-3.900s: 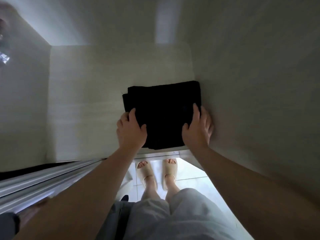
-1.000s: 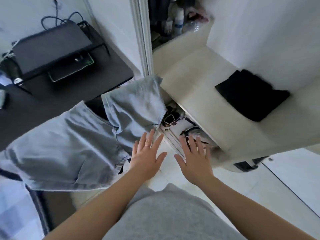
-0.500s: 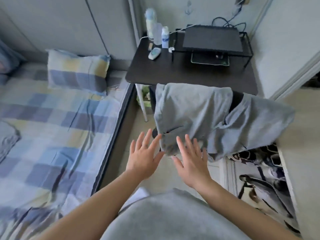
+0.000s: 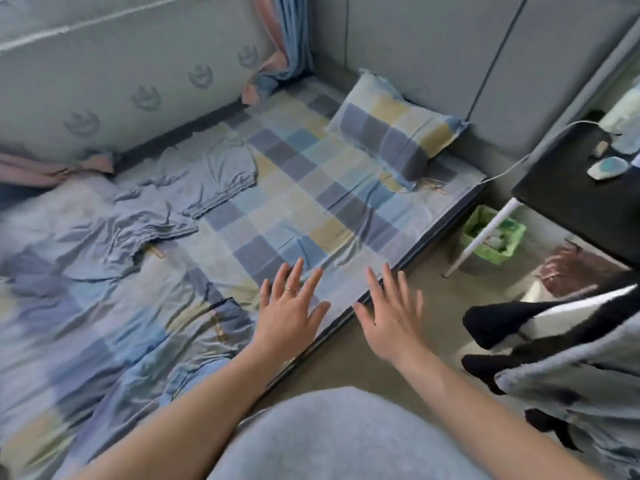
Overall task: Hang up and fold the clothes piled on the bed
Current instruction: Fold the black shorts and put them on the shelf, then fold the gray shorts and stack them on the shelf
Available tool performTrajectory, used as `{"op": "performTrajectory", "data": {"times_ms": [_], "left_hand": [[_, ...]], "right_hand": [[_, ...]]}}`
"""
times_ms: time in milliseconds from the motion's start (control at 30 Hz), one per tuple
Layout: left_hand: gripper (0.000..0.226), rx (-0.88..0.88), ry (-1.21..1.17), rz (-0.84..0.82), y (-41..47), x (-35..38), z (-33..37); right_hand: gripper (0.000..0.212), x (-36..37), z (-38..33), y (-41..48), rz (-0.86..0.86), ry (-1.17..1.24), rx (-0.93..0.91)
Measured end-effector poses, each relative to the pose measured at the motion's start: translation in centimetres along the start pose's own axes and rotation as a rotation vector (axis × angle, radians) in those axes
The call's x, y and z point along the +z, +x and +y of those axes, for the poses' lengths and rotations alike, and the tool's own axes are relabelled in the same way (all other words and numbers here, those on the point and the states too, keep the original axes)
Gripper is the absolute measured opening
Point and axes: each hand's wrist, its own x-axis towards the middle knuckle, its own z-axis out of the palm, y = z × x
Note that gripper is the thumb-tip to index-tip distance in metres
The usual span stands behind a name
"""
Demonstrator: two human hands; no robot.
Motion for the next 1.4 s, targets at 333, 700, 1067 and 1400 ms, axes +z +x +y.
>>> {"op": "performTrajectory", "data": {"times_ms": [333, 700, 1067, 1400], "left_hand": [[0.067, -0.454, -0.155, 0.085, -2.5, -2.9, -16.0], [0.063, -0.745, -0.244, 0.136, 1.1, -6.0, -25.0], [0.063, -0.827, -0.241, 0.063, 7.6, -5.2, -38.8], [0.065, -0.838, -0.259, -0.098, 10.9, 3.3, -63.4]], "right_hand": [[0.068, 4.2, -15.7, 8.7, -0.202, -0.088, -0.28], [0.068, 6.2, -24.9, 20.5, -0.309, -0.166, -0.499], [0.068, 10.3, -35.5, 29.6, -0.305, -0.175, -0.599], [0.067, 26.4, -51.0, 37.4, -0.382, -0.272, -0.49]]}}
